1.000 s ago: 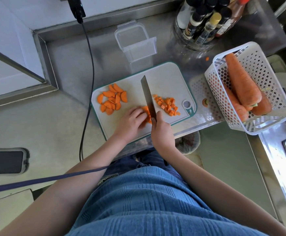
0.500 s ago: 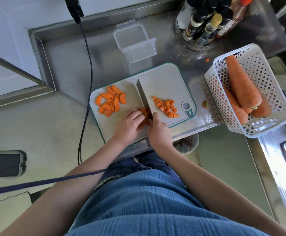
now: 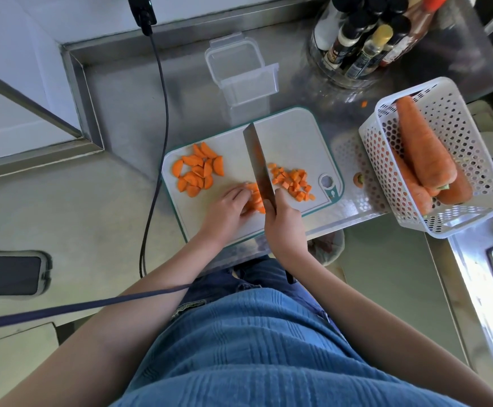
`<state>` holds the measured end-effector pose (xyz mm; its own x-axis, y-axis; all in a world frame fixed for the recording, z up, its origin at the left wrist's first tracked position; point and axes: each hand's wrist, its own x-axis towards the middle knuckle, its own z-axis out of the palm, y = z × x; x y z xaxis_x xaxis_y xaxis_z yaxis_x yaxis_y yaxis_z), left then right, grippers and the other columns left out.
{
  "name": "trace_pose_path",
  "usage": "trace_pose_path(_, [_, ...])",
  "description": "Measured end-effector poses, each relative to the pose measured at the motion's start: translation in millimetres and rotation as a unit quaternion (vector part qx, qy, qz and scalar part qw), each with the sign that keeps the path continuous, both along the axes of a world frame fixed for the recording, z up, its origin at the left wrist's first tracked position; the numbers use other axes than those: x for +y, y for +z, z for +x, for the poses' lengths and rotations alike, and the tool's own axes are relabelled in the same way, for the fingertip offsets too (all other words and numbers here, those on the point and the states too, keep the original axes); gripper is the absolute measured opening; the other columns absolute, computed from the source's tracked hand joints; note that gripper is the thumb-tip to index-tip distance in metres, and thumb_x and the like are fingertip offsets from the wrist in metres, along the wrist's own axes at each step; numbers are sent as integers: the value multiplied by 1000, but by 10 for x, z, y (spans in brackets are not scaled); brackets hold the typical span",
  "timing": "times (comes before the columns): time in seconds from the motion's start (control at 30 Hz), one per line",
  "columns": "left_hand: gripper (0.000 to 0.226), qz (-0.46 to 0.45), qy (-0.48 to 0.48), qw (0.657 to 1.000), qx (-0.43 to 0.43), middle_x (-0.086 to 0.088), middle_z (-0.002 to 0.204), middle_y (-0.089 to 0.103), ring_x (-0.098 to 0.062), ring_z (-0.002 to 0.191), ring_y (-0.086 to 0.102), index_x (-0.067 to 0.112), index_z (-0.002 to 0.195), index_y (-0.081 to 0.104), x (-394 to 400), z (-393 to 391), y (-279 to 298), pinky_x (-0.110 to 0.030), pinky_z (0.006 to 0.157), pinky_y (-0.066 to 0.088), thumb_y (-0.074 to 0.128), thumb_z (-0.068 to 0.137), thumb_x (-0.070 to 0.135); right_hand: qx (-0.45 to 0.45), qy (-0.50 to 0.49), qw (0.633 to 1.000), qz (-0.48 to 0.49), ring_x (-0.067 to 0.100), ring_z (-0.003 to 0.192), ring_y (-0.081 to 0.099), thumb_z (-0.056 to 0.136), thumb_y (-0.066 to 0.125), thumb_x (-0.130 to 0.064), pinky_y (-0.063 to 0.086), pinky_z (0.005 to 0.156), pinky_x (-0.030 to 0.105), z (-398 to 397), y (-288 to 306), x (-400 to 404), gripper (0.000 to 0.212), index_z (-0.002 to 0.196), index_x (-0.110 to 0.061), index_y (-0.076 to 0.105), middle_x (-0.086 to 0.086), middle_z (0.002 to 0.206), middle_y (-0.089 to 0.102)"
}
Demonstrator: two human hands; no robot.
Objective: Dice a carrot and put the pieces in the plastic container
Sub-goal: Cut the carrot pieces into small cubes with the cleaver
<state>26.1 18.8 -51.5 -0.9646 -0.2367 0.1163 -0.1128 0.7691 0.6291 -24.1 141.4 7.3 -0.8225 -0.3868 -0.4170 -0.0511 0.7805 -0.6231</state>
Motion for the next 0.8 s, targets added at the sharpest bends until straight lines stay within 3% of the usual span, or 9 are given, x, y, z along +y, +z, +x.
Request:
trace_pose_path(0.17, [24,13,6,1000,10,-12,87,67,-22,89,61,0,80,62,9,-18,43,-23,75,44,81,68,7,2,1,1000,16,31,58,48,102,34,-29,42,52,40,32,-35,-35,17,91,-16,34,13,70,56])
trace_pose_path(0.27, [23,11,4,1000,7,-12,93,66,-26,90,63,0,82,63,-4,-3,25,-21,71,46,80,71,9,5,3,1000,16,33,60,50,103,34,-28,42,52,40,31,-46,-50,16,91,-17,34,15,71,57])
trace_pose_path(0.57, [22,22,-4,999,27,-11,93,64,-17,96,51,0,81,64,-33,1,-64,-30,72,50,80,70,9,9,25,998,49,35,63,55,103,31,-27,37,49,34,40,-103,-48,14,95,-16,32,15,73,58])
trace_pose_path(0.67, [21,33,-3,999,24,-12,90,64,-17,94,49,0,80,63,-41,-12,-61,-29,71,49,80,68,7,16,41,997,69,35,64,57,104,31,-26,42,50,37,39,-134,-56,14,102,-12,35,16,75,59])
trace_pose_path(0.8, [19,36,-2,999,22,-13,84,63,-16,88,48,-1,74,60,-51,-10,-65,-33,65,51,77,65,-1,4,57,993,102,36,68,57,100,33,-12,44,54,38,40,-197,-87,5,105,-14,33,17,82,58])
